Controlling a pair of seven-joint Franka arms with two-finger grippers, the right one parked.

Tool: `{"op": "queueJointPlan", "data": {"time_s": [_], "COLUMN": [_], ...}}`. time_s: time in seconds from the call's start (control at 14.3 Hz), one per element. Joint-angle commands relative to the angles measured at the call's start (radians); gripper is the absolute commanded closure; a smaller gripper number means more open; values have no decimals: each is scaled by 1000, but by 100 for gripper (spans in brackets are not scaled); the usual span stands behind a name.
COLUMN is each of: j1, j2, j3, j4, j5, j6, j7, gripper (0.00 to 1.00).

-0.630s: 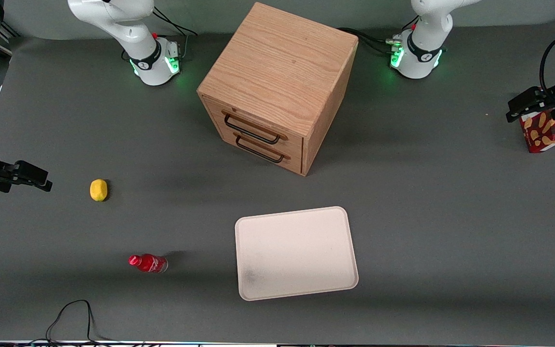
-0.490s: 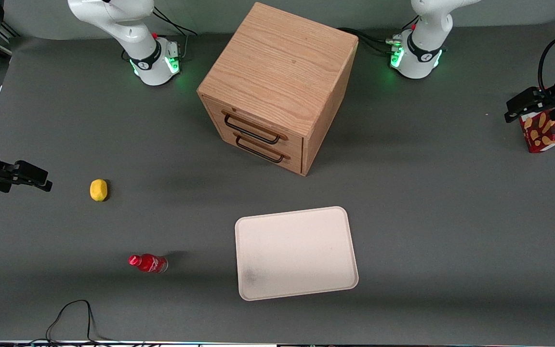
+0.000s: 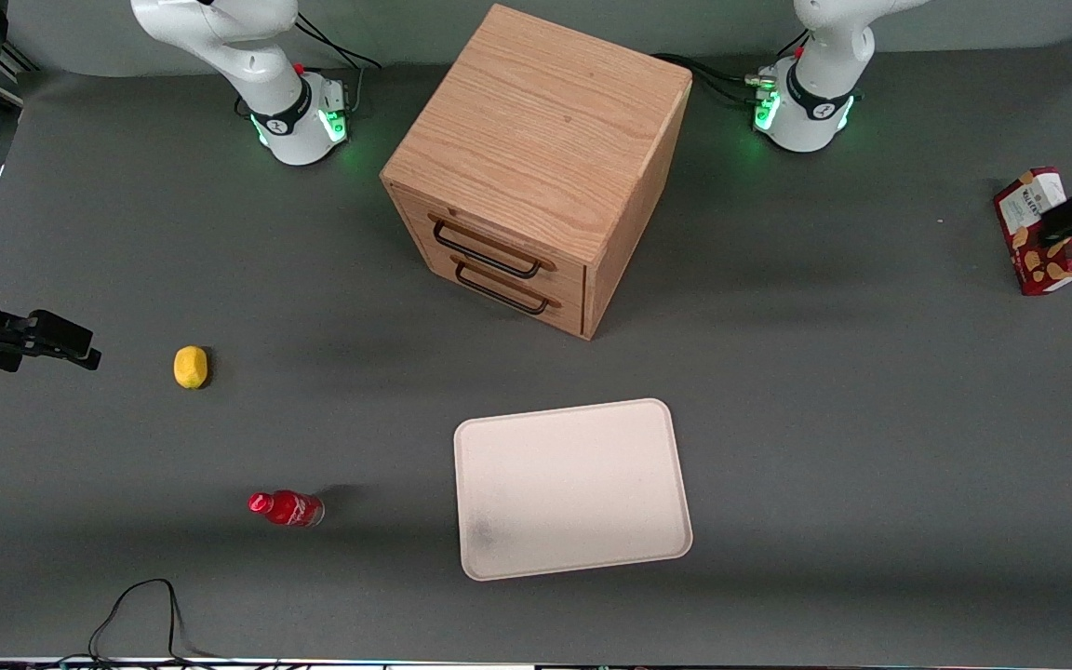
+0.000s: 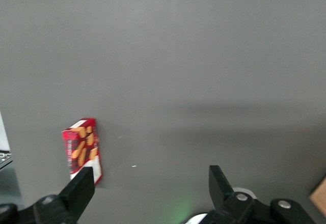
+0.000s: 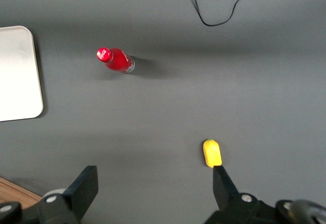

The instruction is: Place red cookie box on tray

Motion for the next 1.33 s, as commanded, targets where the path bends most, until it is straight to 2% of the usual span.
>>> {"op": "queueJointPlan", "data": {"time_s": [0.0,0.21,0.28,0.56,0.77,1.12,1.19,1.26], "j1": [-3,0,5,35,49,84,84,84], "j2": [19,45,58,127,177,279,295,308], "j3": [157,342,376,422,497,535,543,543], "j4": [-81,-231,-275,-410,-518,-529,-532,-533], "j5": [21,16,14,8,8,5,4,4], "j6": [99,318,361,504,690,714,714,713], "j7": [223,361,372,391,522,558,558,558], "gripper": [0,0,0,0,0,2,12,31]}}
